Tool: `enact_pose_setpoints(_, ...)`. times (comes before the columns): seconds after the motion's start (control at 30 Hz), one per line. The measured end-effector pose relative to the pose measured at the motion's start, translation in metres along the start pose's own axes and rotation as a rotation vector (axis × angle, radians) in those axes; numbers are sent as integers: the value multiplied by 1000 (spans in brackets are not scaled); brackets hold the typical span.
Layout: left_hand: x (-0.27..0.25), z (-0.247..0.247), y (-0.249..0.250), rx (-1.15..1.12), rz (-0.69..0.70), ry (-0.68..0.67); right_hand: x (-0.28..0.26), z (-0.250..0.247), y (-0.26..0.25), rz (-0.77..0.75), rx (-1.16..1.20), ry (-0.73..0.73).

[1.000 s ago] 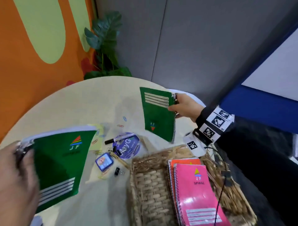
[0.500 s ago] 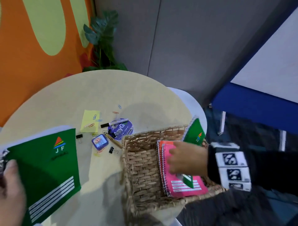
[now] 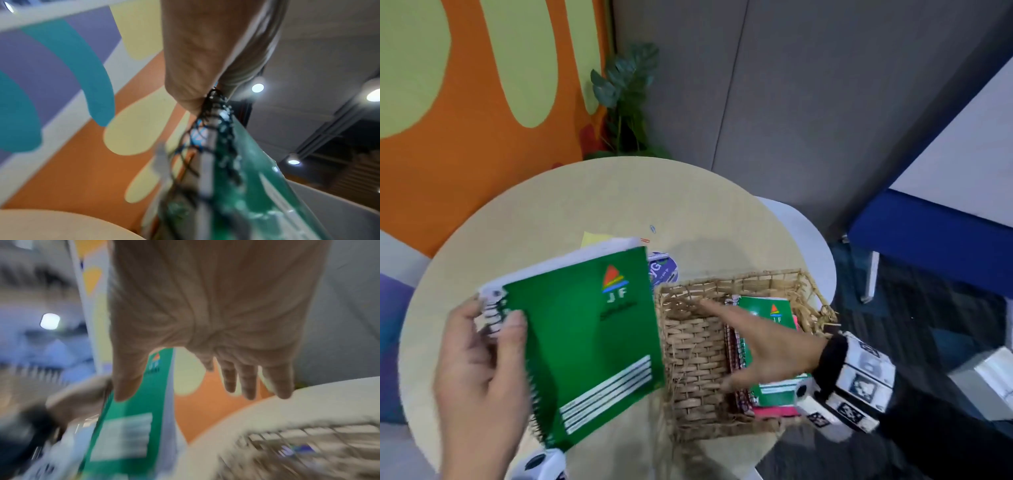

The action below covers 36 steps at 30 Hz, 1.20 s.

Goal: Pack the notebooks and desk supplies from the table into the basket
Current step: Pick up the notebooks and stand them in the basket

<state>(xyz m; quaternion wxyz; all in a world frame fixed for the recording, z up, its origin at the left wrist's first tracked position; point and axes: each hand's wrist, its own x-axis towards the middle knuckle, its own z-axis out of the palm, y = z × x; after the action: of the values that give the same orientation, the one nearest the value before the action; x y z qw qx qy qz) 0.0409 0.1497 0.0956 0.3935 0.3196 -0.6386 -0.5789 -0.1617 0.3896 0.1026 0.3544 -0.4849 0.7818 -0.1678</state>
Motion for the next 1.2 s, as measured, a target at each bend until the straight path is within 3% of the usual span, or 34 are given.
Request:
enact_pose_setpoints(0.07, -11, 35, 31, 1, 80, -136, -6, -6, -22, -7, 319, 235)
enact_pose_setpoints(0.2, -28, 75, 40, -75, 26, -326, -22, 10, -35, -62, 813, 480)
enact_pose_setpoints(0.37, -26, 93, 2, 96, -132, -641, -52, 8, 21, 147, 879, 623)
enact_pose_setpoints(0.5, -11, 68, -40, 455, -3, -582, -62, 0, 95, 332, 830, 647)
enact_pose_setpoints(0.57, -4, 47, -61, 602, -3, -549, -55, 5, 127, 471, 794, 599)
enact_pose_setpoints(0.63, 1, 27, -79, 695, -60, -497, -43, 14, 150, 637, 599, 472)
enact_pose_setpoints(0.7, 5, 12, -90, 740, -97, -447, -29, 21, 168, 845, 240, 291)
enact_pose_setpoints(0.77, 10, 5, -96, 778, -113, -433, -22, 23, 171, 944, 25, 149)
enact_pose_setpoints(0.83, 19, 6, -105, 809, -115, -435, -20, 21, 163, 969, -64, 77)
enact_pose_setpoints(1.1, 85, 59, -142, 961, -65, -572, -11, 26, 138, 997, -257, 56)
enact_pose_setpoints(1.2, 109, 82, -154, 1053, -70, -616, 5, 13, 116, 928, -374, 79)
